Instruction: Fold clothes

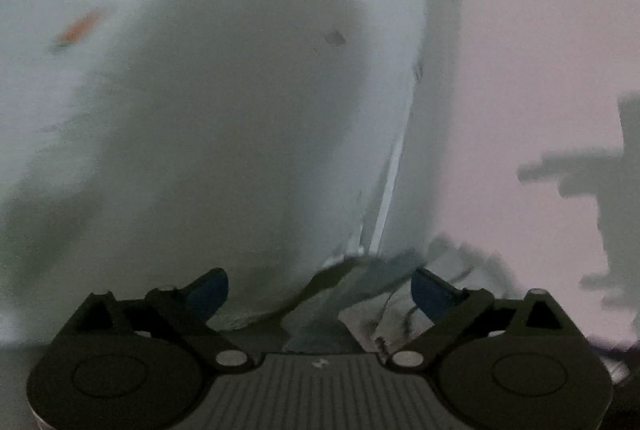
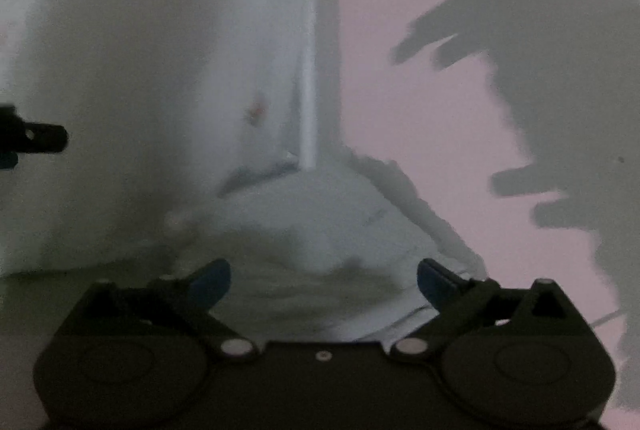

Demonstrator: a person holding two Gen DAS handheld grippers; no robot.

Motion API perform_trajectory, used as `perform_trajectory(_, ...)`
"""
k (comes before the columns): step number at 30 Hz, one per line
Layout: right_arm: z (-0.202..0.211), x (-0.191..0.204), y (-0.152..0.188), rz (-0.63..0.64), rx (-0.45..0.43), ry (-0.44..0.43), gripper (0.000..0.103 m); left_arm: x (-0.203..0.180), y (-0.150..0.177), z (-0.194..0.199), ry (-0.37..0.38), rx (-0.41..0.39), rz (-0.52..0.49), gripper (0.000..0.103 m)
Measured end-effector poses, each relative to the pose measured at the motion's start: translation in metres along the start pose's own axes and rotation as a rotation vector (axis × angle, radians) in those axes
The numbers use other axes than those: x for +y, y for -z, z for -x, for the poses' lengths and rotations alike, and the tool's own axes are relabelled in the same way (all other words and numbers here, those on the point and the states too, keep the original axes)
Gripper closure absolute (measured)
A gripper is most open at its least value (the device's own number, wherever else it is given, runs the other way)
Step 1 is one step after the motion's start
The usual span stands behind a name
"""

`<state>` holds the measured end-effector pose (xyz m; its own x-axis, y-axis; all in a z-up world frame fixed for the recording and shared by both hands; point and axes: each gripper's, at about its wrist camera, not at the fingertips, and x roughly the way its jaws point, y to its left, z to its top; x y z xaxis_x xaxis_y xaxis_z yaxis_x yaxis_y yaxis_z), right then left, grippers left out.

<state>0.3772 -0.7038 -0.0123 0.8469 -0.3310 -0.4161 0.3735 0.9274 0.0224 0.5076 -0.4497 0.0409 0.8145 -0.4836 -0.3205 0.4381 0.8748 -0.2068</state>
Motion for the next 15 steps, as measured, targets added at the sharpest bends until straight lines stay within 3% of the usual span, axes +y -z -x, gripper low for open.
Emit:
perform_trajectory(3,0.035,0.028,-0.006,-0.016,0.013,-0.099,0.0,0.026,-0.009,0.072,-0.042,-0.04,0.055,0.001)
perform_trajectory(6,0.074,0.067,-0.011,-0.014,0.01,-0.195,0.0,0.045,-0.016,0.148,-0.116,-0.118,-0.011,0.0)
perform_trajectory(8,0.099,0.095,-0.017,0.007,0.001,-0.255,0.0,0.06,-0.015,0.193,-0.125,-0.144,-0.041,0.0)
perform_trajectory(11,0.133,0.145,-0.005,0.032,-0.026,-0.333,0.0,0.089,-0.002,0.252,-0.14,-0.15,-0.002,0.0)
perform_trajectory(13,0.155,0.177,0.003,0.06,-0.027,-0.378,0.0,0.113,0.01,0.289,-0.095,-0.142,0.085,0.0)
perform_trajectory(15,0.183,0.209,0.012,0.101,-0.017,-0.408,0.0,0.138,0.019,0.325,0.002,-0.117,0.181,0.0)
